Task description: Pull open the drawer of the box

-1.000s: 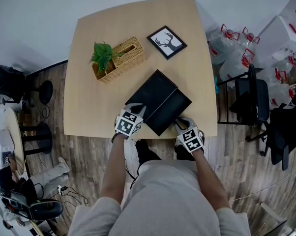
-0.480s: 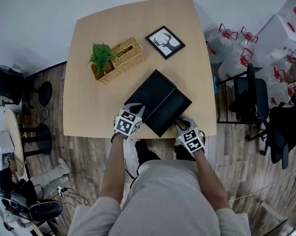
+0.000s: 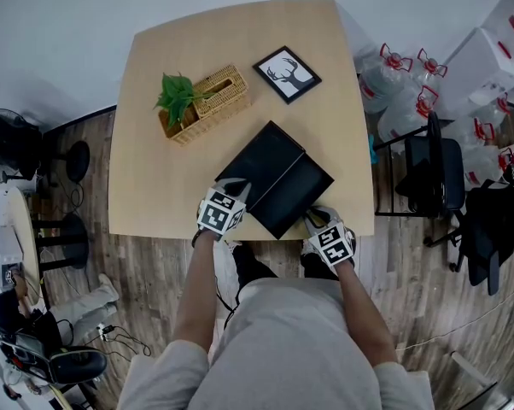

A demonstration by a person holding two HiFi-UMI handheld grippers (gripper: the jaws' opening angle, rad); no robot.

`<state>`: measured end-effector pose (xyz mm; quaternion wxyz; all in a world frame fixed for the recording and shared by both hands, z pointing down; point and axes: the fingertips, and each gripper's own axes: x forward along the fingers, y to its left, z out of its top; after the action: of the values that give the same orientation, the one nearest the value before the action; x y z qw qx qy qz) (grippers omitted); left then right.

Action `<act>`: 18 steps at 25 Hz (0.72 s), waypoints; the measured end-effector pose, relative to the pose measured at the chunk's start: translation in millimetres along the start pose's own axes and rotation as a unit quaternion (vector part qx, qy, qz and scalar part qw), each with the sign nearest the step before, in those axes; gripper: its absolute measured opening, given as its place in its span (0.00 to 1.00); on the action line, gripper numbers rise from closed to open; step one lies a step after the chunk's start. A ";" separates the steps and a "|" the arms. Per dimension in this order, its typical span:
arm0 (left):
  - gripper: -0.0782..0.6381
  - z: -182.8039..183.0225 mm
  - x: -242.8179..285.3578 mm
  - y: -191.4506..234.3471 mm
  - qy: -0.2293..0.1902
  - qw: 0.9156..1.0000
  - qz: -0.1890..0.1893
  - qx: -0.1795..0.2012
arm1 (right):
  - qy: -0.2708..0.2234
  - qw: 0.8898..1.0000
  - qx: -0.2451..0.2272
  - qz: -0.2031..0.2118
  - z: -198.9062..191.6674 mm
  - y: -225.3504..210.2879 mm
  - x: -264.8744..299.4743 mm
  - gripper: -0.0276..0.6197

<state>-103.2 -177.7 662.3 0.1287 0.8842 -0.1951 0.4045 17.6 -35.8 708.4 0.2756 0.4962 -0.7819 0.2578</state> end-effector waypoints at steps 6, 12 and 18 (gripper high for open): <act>0.18 -0.1 1.1 0.3 0.004 1.000 0.001 -0.002 | 0.003 1.000 0.002 0.007 -2.8 0.3 -1.0 0.15; 0.18 -0.5 1.4 2.2 0.005 1.000 0.014 -0.007 | 0.013 0.999 -0.007 0.030 -2.2 0.4 -10.3 0.16; 0.18 0.9 0.4 6.2 -0.015 0.999 0.039 -0.033 | 0.004 0.999 -0.016 0.042 -1.7 -8.6 -27.7 0.16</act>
<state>-105.1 -183.7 662.4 0.1392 0.8770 -0.2452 0.3892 35.6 -20.3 691.7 0.2758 0.4578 -0.8045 0.2589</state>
